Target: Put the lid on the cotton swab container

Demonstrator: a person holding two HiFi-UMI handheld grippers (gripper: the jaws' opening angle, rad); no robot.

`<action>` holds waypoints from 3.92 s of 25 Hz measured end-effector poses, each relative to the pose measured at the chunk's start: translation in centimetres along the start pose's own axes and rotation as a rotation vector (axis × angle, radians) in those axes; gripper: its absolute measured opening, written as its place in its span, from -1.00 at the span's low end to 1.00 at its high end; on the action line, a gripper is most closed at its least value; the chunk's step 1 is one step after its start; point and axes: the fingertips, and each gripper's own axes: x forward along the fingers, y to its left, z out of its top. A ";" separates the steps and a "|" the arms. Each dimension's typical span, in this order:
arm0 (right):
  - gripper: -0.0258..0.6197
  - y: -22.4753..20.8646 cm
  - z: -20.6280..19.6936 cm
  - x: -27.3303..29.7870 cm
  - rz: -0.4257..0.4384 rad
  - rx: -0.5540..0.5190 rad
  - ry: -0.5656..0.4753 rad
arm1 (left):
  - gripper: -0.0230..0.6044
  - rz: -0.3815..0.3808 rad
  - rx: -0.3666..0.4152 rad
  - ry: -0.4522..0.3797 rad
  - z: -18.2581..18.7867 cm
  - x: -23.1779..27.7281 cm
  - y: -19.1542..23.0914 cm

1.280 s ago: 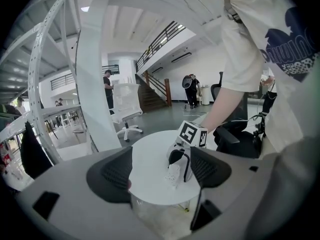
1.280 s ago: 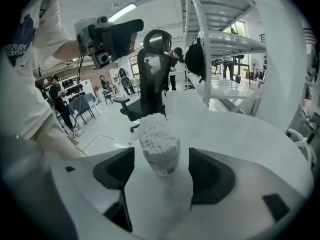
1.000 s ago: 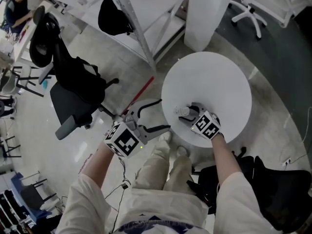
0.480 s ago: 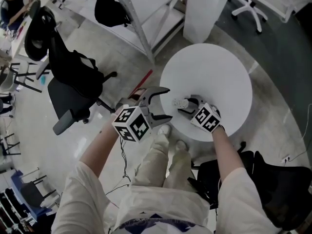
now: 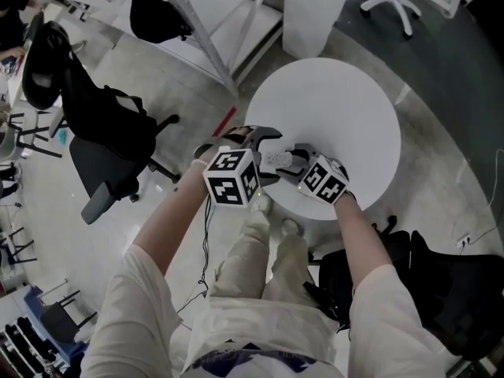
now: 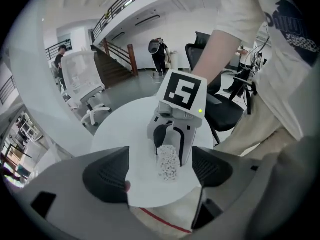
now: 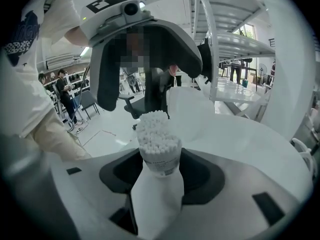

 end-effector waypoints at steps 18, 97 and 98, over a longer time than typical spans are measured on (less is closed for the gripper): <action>-0.19 -0.2 -0.5 0.1 0.003 0.018 -0.026 | 0.28 0.010 0.098 0.094 -1.5 2.3 -0.8; 0.00 -0.2 2.2 -11.3 -0.209 0.172 -0.236 | -0.61 0.456 -0.689 -0.447 0.3 -9.3 -0.1; -0.04 -0.5 3.2 -13.1 -0.253 0.174 -0.273 | -0.61 0.512 -0.708 -0.467 0.6 -10.6 0.1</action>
